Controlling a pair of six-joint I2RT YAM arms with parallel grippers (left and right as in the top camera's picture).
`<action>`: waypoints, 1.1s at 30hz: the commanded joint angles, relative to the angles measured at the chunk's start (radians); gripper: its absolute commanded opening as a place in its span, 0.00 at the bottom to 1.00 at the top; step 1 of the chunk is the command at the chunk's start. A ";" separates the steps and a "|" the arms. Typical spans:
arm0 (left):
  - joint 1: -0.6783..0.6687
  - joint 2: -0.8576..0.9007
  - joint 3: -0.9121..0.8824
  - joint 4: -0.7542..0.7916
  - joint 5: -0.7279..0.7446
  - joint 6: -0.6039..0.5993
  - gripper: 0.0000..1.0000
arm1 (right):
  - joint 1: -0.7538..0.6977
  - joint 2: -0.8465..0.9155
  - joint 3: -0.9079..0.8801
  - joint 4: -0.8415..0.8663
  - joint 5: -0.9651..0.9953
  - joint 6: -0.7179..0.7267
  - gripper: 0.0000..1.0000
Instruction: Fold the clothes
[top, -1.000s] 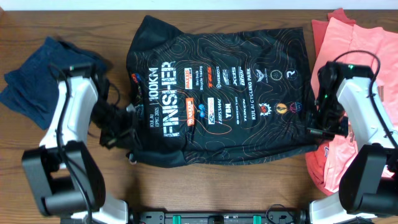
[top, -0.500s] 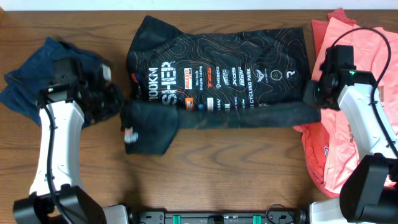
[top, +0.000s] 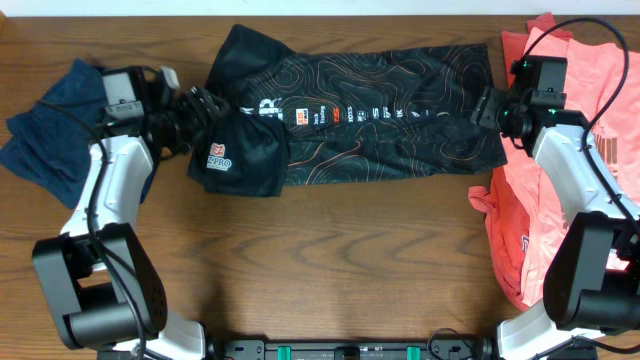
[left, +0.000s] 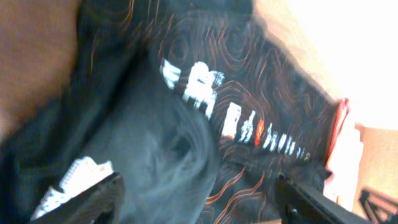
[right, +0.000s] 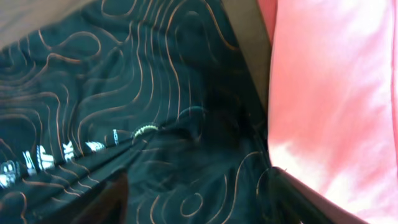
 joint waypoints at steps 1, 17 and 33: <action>-0.008 0.008 0.007 -0.086 0.016 0.067 0.80 | -0.015 0.002 0.000 -0.039 -0.006 -0.006 0.73; -0.008 0.016 -0.062 -0.269 -0.324 0.136 0.82 | -0.030 0.011 -0.239 -0.187 0.111 -0.063 0.48; -0.009 0.018 -0.093 -0.264 -0.264 0.133 0.82 | -0.349 0.011 -0.205 -0.224 0.154 -0.002 0.57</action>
